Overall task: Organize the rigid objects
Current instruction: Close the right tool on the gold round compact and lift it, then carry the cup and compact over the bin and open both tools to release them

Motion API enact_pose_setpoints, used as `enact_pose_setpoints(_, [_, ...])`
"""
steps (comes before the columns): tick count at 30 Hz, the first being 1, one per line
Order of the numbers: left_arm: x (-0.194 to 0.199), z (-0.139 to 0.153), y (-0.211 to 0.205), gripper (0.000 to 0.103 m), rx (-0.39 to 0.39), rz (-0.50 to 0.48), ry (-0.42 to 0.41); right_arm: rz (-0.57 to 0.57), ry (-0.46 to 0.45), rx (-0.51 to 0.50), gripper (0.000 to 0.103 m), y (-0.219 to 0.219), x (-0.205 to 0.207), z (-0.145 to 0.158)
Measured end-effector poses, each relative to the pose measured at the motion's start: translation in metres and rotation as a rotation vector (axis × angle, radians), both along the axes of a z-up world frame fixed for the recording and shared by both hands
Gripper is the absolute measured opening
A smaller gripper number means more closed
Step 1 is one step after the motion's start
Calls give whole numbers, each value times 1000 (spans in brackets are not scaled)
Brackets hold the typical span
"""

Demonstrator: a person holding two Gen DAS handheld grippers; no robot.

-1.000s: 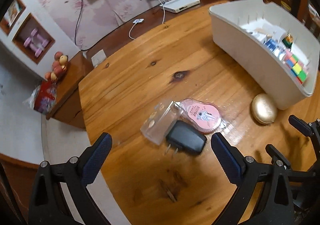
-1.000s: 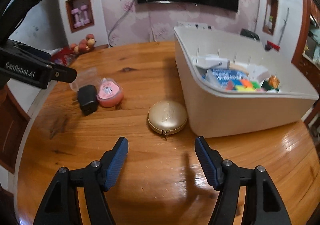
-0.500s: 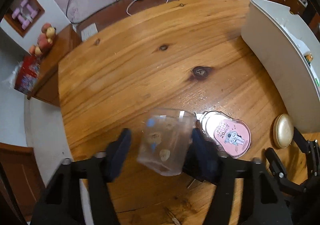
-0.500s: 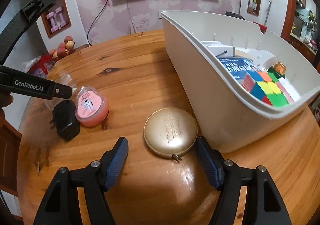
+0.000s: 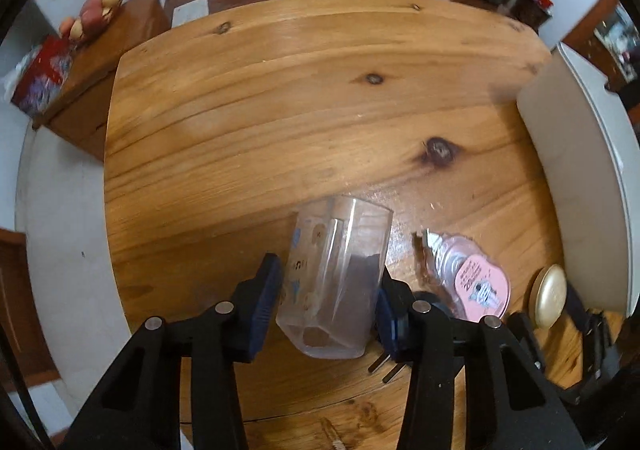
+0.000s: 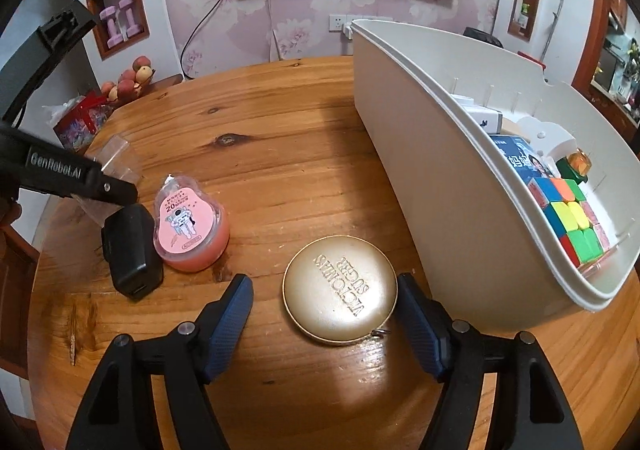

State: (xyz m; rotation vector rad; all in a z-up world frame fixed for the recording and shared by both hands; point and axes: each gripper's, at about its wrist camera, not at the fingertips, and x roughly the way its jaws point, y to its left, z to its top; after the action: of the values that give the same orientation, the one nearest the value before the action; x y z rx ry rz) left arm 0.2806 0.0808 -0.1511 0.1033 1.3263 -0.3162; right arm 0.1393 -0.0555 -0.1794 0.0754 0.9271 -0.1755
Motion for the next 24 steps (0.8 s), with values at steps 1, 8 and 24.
enact_pose_setpoints(1, [0, 0, 1, 43, -5, 16, -2, 0, 0, 0, 73, 0, 0, 0])
enact_pose_setpoints(8, [-9, -1, 8, 35, 16, 97, -23, 77, -25, -5, 55, 11, -5, 0])
enact_pose_setpoints(24, [-77, 85, 5, 34, -47, 102, -151, 258, -246, -31, 55, 18, -76, 69])
